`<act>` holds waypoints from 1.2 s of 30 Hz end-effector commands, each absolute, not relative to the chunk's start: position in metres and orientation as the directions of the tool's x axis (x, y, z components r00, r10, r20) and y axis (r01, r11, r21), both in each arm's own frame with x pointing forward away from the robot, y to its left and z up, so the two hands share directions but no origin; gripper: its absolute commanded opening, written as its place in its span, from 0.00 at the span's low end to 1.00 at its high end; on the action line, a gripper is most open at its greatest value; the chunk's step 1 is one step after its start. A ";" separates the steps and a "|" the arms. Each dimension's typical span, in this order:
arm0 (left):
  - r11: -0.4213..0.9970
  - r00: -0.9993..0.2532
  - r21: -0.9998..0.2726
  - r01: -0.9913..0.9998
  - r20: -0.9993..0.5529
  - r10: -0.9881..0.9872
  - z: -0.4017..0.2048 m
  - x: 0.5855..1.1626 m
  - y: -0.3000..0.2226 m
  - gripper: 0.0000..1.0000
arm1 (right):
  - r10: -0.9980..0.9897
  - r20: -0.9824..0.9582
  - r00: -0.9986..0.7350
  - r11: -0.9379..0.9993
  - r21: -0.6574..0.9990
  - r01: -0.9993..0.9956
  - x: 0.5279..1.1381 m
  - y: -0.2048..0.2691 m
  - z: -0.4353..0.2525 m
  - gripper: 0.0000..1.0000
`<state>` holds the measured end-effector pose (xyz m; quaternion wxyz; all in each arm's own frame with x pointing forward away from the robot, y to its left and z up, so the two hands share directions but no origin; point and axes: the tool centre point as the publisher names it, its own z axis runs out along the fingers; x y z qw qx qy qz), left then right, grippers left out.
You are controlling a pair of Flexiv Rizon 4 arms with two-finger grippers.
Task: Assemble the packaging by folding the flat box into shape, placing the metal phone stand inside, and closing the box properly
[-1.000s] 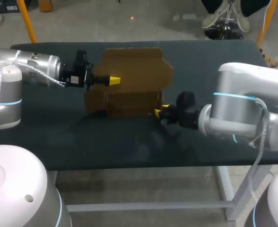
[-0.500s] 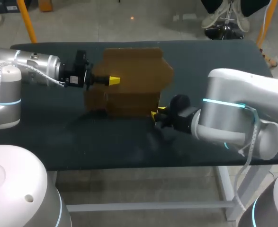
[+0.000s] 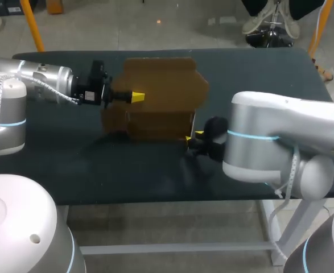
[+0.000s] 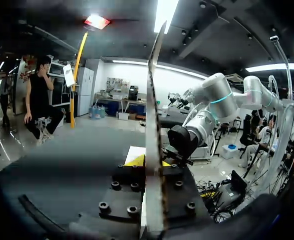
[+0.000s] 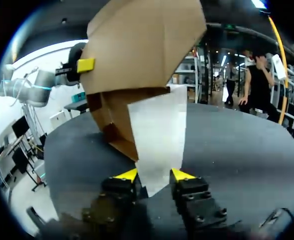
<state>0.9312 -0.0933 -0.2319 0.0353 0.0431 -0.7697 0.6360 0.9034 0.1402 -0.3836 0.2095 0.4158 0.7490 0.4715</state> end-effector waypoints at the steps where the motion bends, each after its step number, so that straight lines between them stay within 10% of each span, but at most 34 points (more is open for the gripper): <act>1: 0.186 -0.994 -0.976 -0.111 0.109 -0.019 -0.235 0.932 -0.094 0.00 | 0.844 0.055 -0.534 0.208 0.883 0.420 0.893 0.136 -0.382 0.41; 36: 0.186 -0.994 -0.976 -0.111 0.109 -0.019 -0.235 0.932 -0.094 0.00 | 0.547 0.042 -0.836 0.346 0.898 0.272 0.893 0.091 -0.372 0.49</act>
